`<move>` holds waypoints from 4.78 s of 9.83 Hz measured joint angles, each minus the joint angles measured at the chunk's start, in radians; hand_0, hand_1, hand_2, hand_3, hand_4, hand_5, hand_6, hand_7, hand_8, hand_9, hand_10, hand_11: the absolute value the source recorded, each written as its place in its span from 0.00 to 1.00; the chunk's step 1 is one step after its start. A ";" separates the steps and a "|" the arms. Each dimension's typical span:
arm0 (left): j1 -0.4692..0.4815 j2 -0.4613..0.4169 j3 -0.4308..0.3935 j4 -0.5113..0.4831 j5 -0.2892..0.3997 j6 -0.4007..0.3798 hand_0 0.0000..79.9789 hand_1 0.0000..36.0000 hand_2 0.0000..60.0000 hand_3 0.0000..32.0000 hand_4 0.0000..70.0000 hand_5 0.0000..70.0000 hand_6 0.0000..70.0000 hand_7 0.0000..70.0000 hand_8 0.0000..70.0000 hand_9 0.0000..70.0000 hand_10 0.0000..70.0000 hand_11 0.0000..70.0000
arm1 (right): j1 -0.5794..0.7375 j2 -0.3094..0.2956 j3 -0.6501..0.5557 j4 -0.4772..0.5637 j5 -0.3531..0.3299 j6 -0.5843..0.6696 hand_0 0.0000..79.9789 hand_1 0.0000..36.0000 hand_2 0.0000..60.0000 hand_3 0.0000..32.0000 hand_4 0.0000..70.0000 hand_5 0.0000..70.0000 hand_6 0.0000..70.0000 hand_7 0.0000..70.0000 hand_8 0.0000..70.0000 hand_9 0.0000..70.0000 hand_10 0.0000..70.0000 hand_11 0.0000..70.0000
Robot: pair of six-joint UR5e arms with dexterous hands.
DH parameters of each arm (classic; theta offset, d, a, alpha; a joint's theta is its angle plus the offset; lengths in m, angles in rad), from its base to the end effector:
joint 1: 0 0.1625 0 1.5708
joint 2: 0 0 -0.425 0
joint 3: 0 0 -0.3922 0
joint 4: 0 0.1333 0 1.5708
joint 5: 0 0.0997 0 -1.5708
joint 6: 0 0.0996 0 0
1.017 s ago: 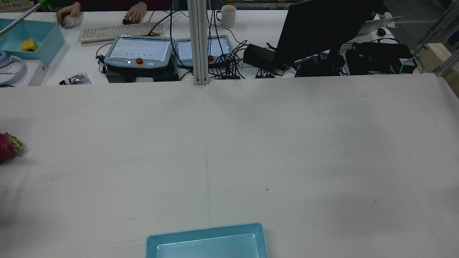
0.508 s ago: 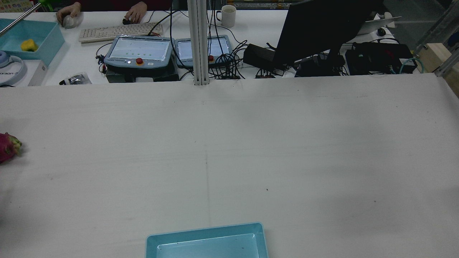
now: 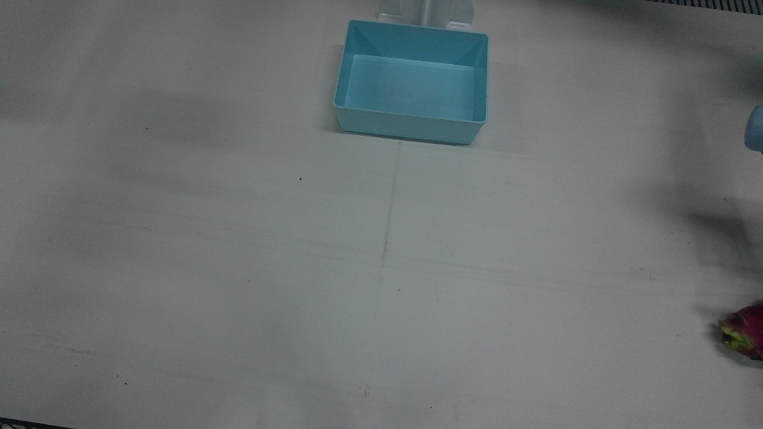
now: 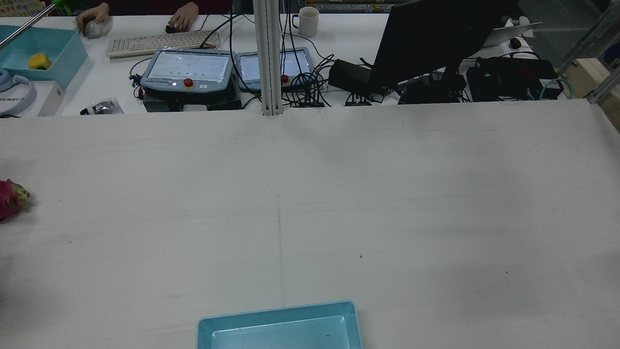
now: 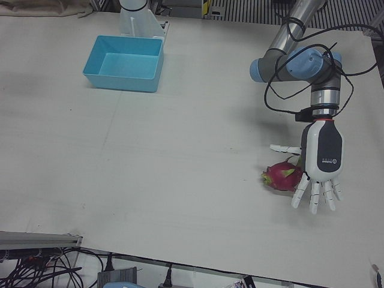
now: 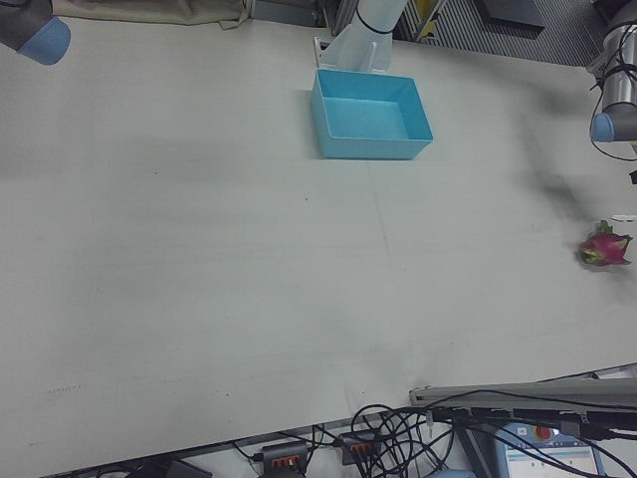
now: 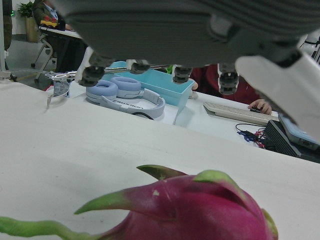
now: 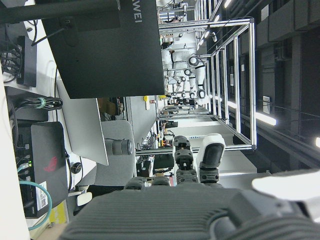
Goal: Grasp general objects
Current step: 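Lower the left hand over the dragon fruit, fingers open, then close the left hand fingers around the dragon fruit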
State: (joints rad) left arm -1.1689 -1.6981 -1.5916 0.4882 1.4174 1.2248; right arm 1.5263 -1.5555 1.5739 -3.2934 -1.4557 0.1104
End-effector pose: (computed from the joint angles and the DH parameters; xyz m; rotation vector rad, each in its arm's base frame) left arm 0.0594 -0.5195 0.6530 0.6774 1.1838 -1.3936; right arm 0.1231 -0.4894 0.6922 0.0233 1.9907 -2.2660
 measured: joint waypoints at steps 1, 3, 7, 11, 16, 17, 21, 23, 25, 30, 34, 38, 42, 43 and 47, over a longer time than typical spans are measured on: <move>0.000 0.000 0.002 -0.005 0.000 0.002 0.66 0.63 0.10 0.74 0.00 0.00 0.00 0.11 0.00 0.00 0.00 0.00 | 0.000 0.000 0.000 0.000 0.000 0.000 0.00 0.00 0.00 0.00 0.00 0.00 0.00 0.00 0.00 0.00 0.00 0.00; 0.000 0.001 0.014 -0.017 0.000 0.004 0.66 0.64 0.10 0.71 0.00 0.00 0.00 0.11 0.00 0.00 0.00 0.00 | 0.000 0.000 0.000 0.000 0.000 0.000 0.00 0.00 0.00 0.00 0.00 0.00 0.00 0.00 0.00 0.00 0.00 0.00; 0.001 0.002 0.048 -0.051 -0.001 0.005 0.66 0.62 0.08 0.63 0.00 0.01 0.00 0.12 0.00 0.00 0.00 0.00 | 0.000 0.000 0.000 0.000 0.000 0.001 0.00 0.00 0.00 0.00 0.00 0.00 0.00 0.00 0.00 0.00 0.00 0.00; 0.015 0.012 0.074 -0.075 -0.018 0.000 0.66 0.62 0.07 0.64 0.00 0.00 0.00 0.10 0.00 0.00 0.00 0.00 | 0.000 0.000 0.000 0.000 0.000 0.000 0.00 0.00 0.00 0.00 0.00 0.00 0.00 0.00 0.00 0.00 0.00 0.00; 0.040 0.018 0.078 -0.091 -0.026 -0.003 0.66 0.61 0.06 0.52 0.00 0.01 0.00 0.12 0.00 0.00 0.00 0.00 | 0.000 0.000 0.000 0.000 0.000 0.000 0.00 0.00 0.00 0.00 0.00 0.00 0.00 0.00 0.00 0.00 0.00 0.00; 0.041 0.018 0.079 -0.094 -0.026 -0.003 0.65 0.60 0.06 0.49 0.00 0.01 0.00 0.12 0.00 0.00 0.00 0.00 | 0.000 0.000 0.000 0.000 0.000 0.000 0.00 0.00 0.00 0.00 0.00 0.00 0.00 0.00 0.00 0.00 0.00 0.00; 0.045 0.018 0.083 -0.103 -0.028 -0.004 0.65 0.58 0.05 0.38 0.00 0.02 0.00 0.13 0.00 0.00 0.00 0.00 | 0.000 0.000 0.000 0.000 0.000 0.000 0.00 0.00 0.00 0.00 0.00 0.00 0.00 0.00 0.00 0.00 0.00 0.00; 0.046 0.018 0.084 -0.107 -0.028 -0.004 0.66 0.60 0.05 0.43 0.00 0.04 0.00 0.14 0.00 0.01 0.00 0.00 | 0.000 0.000 0.000 0.000 0.000 0.000 0.00 0.00 0.00 0.00 0.00 0.00 0.00 0.00 0.00 0.00 0.00 0.00; 0.049 0.018 0.089 -0.113 -0.028 -0.003 0.66 0.60 0.06 0.35 0.00 0.04 0.00 0.15 0.00 0.01 0.00 0.00 | 0.000 0.000 0.000 0.000 0.000 0.000 0.00 0.00 0.00 0.00 0.00 0.00 0.00 0.00 0.00 0.00 0.00 0.00; 0.055 0.018 0.110 -0.131 -0.027 -0.003 0.65 0.56 0.04 0.26 0.00 0.04 0.00 0.16 0.01 0.01 0.00 0.00 | 0.000 0.000 0.000 0.000 0.000 0.001 0.00 0.00 0.00 0.00 0.00 0.00 0.00 0.00 0.00 0.00 0.00 0.00; 0.064 0.018 0.126 -0.146 -0.027 -0.004 0.65 0.57 0.05 0.22 0.00 0.06 0.00 0.17 0.02 0.01 0.00 0.00 | 0.000 -0.001 0.000 0.000 0.000 0.001 0.00 0.00 0.00 0.00 0.00 0.00 0.00 0.00 0.00 0.00 0.00 0.00; 0.075 0.018 0.127 -0.149 -0.028 -0.004 0.66 0.58 0.06 0.17 0.00 0.07 0.00 0.18 0.02 0.02 0.00 0.00 | 0.000 -0.001 0.000 0.000 0.000 0.000 0.00 0.00 0.00 0.00 0.00 0.00 0.00 0.00 0.00 0.00 0.00 0.00; 0.078 0.017 0.128 -0.153 -0.028 -0.004 0.65 0.57 0.06 0.19 0.00 0.06 0.00 0.18 0.03 0.02 0.00 0.00 | 0.000 0.000 0.000 0.000 0.000 0.001 0.00 0.00 0.00 0.00 0.00 0.00 0.00 0.00 0.00 0.00 0.00 0.00; 0.079 0.017 0.129 -0.154 -0.031 -0.003 0.65 0.54 0.03 0.06 0.00 0.06 0.00 0.20 0.04 0.02 0.00 0.00 | 0.000 0.000 0.000 0.000 0.000 0.001 0.00 0.00 0.00 0.00 0.00 0.00 0.00 0.00 0.00 0.00 0.00 0.00; 0.080 0.017 0.130 -0.159 -0.049 -0.002 0.67 0.60 0.07 0.04 0.00 0.05 0.00 0.17 0.01 0.01 0.00 0.00 | 0.000 0.000 0.000 0.000 0.000 0.001 0.00 0.00 0.00 0.00 0.00 0.00 0.00 0.00 0.00 0.00 0.00 0.00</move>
State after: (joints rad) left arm -1.0894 -1.6812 -1.4614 0.3294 1.3688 1.2228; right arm 1.5263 -1.5557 1.5739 -3.2935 -1.4558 0.1119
